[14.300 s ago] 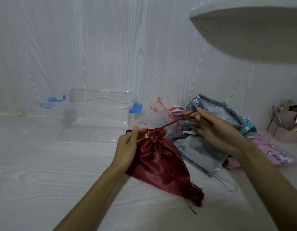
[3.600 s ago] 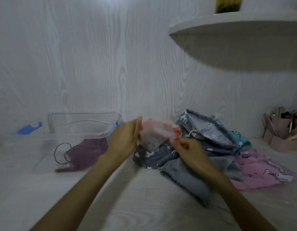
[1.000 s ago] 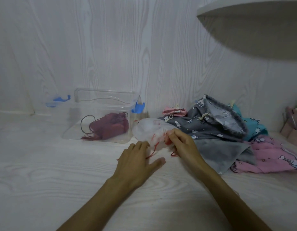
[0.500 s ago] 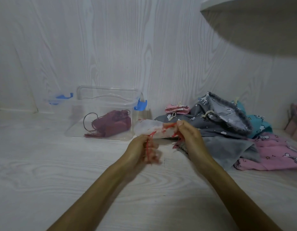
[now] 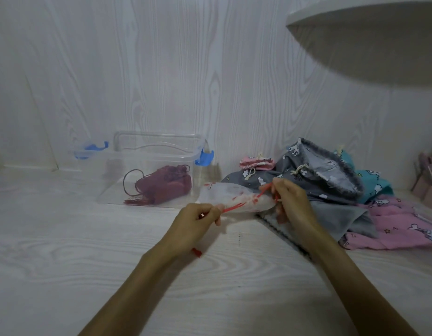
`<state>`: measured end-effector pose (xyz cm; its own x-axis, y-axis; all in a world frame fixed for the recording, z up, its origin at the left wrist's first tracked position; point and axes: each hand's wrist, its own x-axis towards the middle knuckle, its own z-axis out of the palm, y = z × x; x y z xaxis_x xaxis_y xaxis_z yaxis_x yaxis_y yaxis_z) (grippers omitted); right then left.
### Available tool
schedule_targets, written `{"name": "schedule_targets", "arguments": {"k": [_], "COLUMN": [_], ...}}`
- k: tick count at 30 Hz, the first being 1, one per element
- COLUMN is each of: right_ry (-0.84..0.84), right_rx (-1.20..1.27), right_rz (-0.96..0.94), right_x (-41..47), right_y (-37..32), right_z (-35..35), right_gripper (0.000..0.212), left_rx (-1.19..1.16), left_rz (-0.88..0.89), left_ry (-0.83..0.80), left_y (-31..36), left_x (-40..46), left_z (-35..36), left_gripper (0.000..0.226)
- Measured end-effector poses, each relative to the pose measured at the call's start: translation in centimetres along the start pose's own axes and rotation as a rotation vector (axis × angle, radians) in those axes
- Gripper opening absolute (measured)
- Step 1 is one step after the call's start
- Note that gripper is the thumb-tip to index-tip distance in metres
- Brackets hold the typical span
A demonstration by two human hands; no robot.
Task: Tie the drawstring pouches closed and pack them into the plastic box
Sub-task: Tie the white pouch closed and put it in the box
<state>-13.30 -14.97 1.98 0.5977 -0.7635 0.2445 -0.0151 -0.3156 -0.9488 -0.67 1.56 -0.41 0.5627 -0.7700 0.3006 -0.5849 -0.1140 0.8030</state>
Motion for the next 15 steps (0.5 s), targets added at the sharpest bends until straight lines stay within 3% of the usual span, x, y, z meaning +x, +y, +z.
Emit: {"name": "schedule_targets", "arguments": {"k": [3,8,11,15], "right_ry": [-0.26,-0.505,-0.513,-0.593], "right_rx": [0.052,-0.377,-0.309,-0.192], "right_rz": [-0.134,-0.228,-0.185,-0.051], "right_x": [-1.3,-2.4,-2.8,-3.0], "right_y": [-0.5,0.5,0.6,1.0], "right_z": [0.2,1.0,1.8,2.8], "right_gripper": [0.039,0.033,0.028,0.007], "left_rx": [-0.023,0.122,0.353,0.447], "left_rz": [0.049,0.164,0.108,-0.047], "left_ry": [0.031,0.06,-0.123,-0.439], "left_y": [0.7,3.8,5.3,6.1], "left_x": [0.0,1.9,4.4,6.7], "left_z": [-0.6,-2.6,-3.3,-2.0], "left_gripper": [0.042,0.05,0.053,0.051]}}
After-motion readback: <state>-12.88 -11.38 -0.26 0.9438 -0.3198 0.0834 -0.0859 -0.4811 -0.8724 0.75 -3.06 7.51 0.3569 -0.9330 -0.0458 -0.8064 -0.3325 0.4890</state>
